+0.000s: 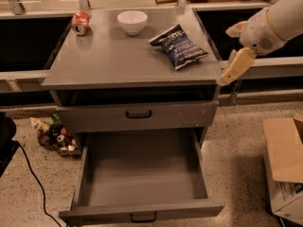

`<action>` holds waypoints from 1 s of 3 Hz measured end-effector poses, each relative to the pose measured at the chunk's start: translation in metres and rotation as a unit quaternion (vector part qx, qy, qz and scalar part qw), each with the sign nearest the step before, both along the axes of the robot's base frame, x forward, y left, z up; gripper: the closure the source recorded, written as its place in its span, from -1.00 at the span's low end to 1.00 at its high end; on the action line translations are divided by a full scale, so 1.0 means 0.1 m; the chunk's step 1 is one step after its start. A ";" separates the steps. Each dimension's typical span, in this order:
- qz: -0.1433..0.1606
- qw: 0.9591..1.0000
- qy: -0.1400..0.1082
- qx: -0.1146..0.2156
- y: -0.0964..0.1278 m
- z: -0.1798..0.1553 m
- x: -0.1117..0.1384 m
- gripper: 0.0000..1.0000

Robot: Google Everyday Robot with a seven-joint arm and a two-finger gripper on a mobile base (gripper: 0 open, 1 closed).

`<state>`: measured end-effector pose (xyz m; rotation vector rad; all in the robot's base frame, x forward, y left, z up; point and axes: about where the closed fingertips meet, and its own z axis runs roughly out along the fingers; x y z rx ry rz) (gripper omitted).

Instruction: Place blue chip bag into middle drawer

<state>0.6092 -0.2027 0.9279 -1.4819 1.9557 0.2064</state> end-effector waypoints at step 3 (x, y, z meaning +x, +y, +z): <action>-0.022 0.994 -0.062 0.085 0.01 -0.24 1.21 -1.00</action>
Offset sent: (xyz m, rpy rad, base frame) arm 0.1355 -0.0117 -0.0170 0.1571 -0.1707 -0.0671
